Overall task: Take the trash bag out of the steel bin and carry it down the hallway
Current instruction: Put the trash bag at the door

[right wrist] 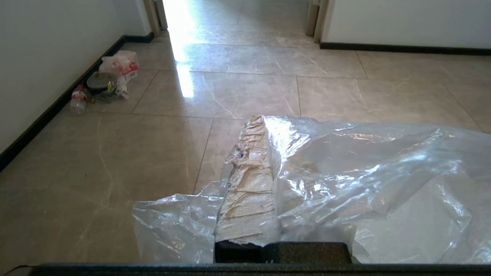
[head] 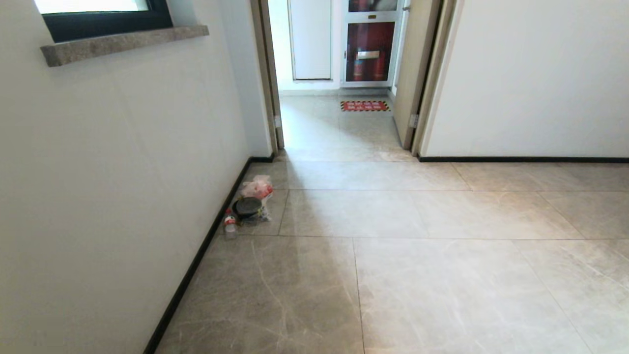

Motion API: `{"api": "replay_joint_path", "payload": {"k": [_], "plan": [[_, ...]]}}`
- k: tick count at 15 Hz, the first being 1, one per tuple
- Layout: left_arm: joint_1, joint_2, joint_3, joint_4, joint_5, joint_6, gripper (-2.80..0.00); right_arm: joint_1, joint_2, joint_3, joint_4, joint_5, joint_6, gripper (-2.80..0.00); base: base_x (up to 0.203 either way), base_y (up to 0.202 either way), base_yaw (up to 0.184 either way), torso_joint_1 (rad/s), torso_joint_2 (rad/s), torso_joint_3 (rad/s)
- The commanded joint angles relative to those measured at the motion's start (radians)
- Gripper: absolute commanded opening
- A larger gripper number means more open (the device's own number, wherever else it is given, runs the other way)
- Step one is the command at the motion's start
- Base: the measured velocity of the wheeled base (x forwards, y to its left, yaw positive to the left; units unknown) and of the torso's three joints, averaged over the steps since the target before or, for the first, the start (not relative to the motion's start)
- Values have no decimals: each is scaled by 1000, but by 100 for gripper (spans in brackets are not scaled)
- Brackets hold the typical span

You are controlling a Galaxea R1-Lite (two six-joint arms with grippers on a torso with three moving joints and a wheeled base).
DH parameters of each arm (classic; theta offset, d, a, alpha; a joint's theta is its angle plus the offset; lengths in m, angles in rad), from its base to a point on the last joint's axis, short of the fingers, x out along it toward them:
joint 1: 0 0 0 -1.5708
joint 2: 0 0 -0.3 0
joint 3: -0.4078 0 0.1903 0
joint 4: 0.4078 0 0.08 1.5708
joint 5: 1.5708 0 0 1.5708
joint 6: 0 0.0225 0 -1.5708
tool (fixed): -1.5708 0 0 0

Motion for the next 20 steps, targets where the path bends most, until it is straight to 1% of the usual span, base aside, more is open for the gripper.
{"api": "replay_joint_path", "payload": {"k": [1,20], "plan": [[0,0,1,2,-1,0,-280,0,1,2,0,0,1,-280,206,0,0,7,-2,7],[0,0,0,1,1,0,-280,0,1,2,0,0,-1,-280,193,0,0,3,1,3]]}}
